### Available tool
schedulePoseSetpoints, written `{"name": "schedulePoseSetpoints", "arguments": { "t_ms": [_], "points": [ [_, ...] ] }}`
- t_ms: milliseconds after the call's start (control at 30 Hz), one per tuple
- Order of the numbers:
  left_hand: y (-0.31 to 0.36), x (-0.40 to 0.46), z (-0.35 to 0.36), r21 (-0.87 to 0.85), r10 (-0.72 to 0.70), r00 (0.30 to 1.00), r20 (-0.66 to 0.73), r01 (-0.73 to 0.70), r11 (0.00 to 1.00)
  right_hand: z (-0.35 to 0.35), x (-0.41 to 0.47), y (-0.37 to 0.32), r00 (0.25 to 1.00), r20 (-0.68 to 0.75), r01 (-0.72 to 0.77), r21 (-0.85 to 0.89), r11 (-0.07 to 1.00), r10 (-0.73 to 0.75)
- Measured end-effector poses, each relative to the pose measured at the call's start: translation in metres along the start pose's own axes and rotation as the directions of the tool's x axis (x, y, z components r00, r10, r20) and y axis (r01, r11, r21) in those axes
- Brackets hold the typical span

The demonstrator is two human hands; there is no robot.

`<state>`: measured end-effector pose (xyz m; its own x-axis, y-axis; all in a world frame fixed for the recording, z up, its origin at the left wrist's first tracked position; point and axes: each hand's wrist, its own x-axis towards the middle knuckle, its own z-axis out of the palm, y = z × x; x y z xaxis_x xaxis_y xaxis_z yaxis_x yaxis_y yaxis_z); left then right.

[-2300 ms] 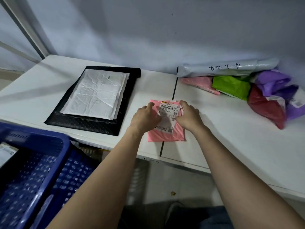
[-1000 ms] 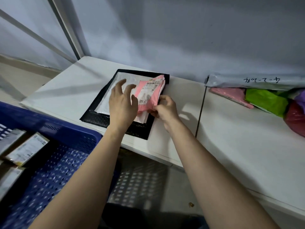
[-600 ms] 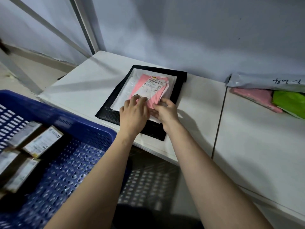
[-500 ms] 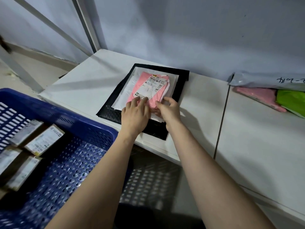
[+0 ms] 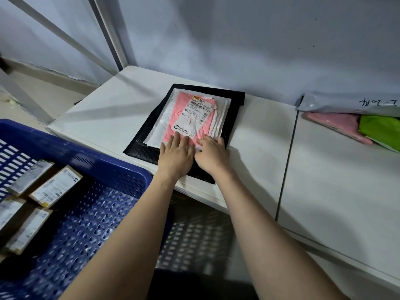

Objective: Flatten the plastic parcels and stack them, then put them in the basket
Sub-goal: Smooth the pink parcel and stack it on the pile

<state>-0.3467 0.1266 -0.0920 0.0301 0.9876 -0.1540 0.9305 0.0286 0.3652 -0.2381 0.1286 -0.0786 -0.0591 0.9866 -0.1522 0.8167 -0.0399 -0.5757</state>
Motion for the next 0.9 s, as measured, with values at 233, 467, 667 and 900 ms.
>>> {"name": "schedulePoseSetpoints", "arguments": {
  "t_ms": [233, 467, 667, 900],
  "points": [
    [0.007, -0.010, -0.007, 0.024, 0.085, 0.990, -0.111, -0.083, 0.996, -0.011, -0.006, 0.012, 0.996, -0.044, 0.083, 0.152, 0.985, -0.077],
    [0.020, -0.019, -0.014, 0.035, 0.164, 0.967, -0.193, -0.160, 0.987, -0.057, -0.020, 0.033, 0.982, -0.169, 0.101, 0.107, 0.989, -0.082],
    [0.052, -0.035, -0.011, 0.110, 0.265, 0.951, -0.158, -0.250, 0.962, -0.101, -0.041, 0.072, 0.974, -0.214, 0.059, -0.050, 0.997, -0.069],
    [0.093, -0.047, -0.001, 0.130, 0.317, 0.939, -0.133, -0.300, 0.945, -0.150, -0.074, 0.121, 0.947, -0.322, -0.039, -0.086, 0.996, 0.009]
  ]
}}
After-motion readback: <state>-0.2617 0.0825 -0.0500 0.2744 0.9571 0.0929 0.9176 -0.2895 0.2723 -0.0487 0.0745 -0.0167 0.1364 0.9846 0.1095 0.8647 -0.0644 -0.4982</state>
